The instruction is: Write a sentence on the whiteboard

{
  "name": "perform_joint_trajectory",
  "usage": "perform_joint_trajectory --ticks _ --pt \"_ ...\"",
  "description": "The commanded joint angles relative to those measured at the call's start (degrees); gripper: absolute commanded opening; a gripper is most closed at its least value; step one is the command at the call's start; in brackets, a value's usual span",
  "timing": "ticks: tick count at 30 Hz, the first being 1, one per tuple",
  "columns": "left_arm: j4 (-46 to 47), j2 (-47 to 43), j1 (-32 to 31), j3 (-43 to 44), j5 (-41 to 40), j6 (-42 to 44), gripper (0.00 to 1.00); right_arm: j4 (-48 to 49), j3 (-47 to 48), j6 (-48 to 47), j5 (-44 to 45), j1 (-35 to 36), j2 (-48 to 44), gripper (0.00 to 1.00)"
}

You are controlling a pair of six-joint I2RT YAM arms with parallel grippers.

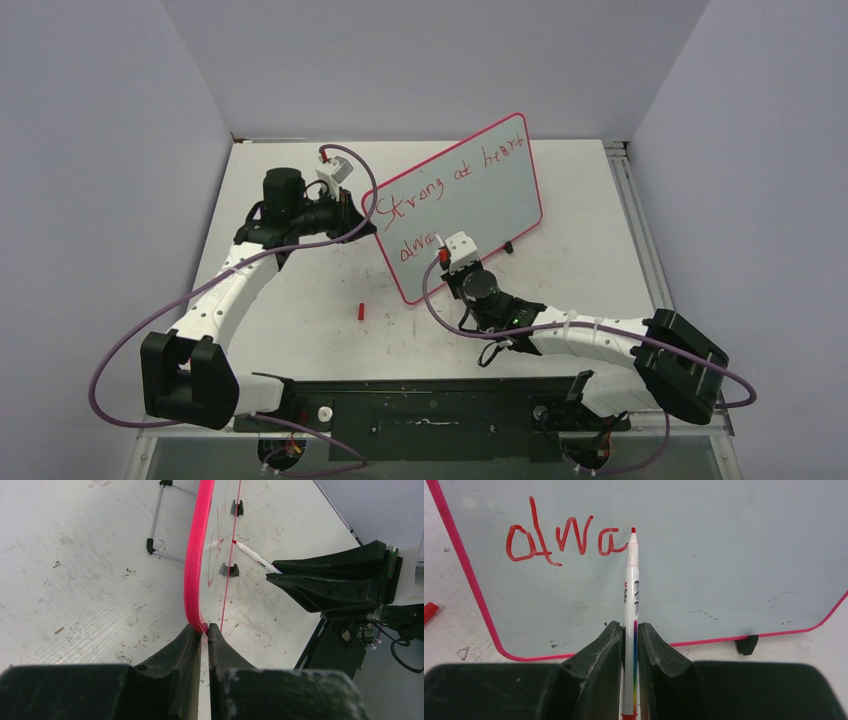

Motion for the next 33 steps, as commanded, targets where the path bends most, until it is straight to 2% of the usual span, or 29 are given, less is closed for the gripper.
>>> perform_joint_trajectory --ticks 1,14,33 --pt "2.73 -2.21 0.02 0.45 1.63 0.17 0.00 2.61 2.53 -0.18 -0.45 -0.48 0.42 0.05" --pt "2.72 -2.25 0.01 0.41 1.57 0.17 0.00 2.25 3.08 -0.18 -0.99 -1.01 2.25 0.05" --pt "2.74 -2.28 0.06 0.45 1.60 0.17 0.00 1.50 -1.27 2.60 -0.72 -0.96 0.86 0.05"
